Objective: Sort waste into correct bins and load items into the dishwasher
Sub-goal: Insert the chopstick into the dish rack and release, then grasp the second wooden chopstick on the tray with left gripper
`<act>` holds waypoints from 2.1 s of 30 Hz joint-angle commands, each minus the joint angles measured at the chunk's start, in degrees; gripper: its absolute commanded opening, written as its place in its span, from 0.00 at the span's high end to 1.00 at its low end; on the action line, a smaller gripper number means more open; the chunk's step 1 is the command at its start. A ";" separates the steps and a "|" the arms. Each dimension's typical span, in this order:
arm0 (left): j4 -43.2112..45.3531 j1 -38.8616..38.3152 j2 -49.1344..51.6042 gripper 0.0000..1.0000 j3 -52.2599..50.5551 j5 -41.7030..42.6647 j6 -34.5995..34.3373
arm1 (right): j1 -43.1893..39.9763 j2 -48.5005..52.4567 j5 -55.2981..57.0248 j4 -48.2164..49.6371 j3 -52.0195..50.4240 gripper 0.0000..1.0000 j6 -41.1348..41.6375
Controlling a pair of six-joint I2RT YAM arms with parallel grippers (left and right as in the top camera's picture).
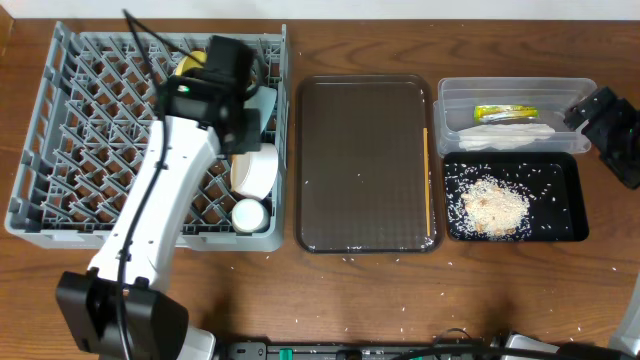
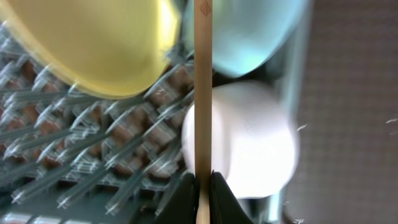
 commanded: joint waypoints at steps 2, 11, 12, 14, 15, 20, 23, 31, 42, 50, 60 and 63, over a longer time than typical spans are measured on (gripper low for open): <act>-5.57 4.04 -0.24 0.93 -0.70 -0.24 2.73 | -0.20 -0.20 -0.42 -0.07 -0.11 0.01 0.46; -7.74 7.34 -0.22 0.87 -5.31 -2.27 5.97 | -0.20 -0.20 -0.42 -0.11 -0.11 0.01 0.44; -7.39 7.37 -0.20 0.75 -5.68 -2.60 5.95 | -0.20 -0.20 -0.42 -0.07 -0.11 0.01 0.46; -6.84 7.37 -0.20 0.59 -5.79 -2.60 5.95 | -0.20 -0.20 -0.39 -0.09 -0.11 0.01 0.46; -6.60 7.37 -0.20 0.53 -5.79 -2.62 5.95 | -0.20 -0.20 -0.39 -0.11 -0.11 0.01 0.44; -5.51 7.15 -0.20 0.32 -4.79 -1.99 5.49 | -0.20 -0.20 -0.22 -0.20 -0.11 0.01 0.46; -5.03 5.16 -0.26 0.32 0.37 6.82 5.20 | -0.20 -0.20 -0.22 -0.22 -0.11 0.01 0.44; 3.80 -11.91 1.60 0.32 0.48 13.38 -7.87 | -0.20 -0.20 -0.22 -0.24 -0.11 0.01 0.44; 23.17 -31.67 17.27 0.31 -0.31 8.92 -22.69 | -0.20 -0.20 -0.22 -0.24 -0.11 0.01 0.44; 33.75 -36.20 25.24 0.32 -0.31 6.67 -22.69 | -0.20 -0.20 -0.22 -0.22 -0.11 0.01 0.44; 42.58 -41.03 30.88 0.33 -0.31 -4.63 -18.01 | -0.20 -0.20 -0.22 -0.24 -0.11 0.01 0.44; 43.85 -42.60 32.41 0.33 -0.31 -7.41 -16.35 | -0.20 -0.20 -0.22 -0.22 -0.11 0.01 0.44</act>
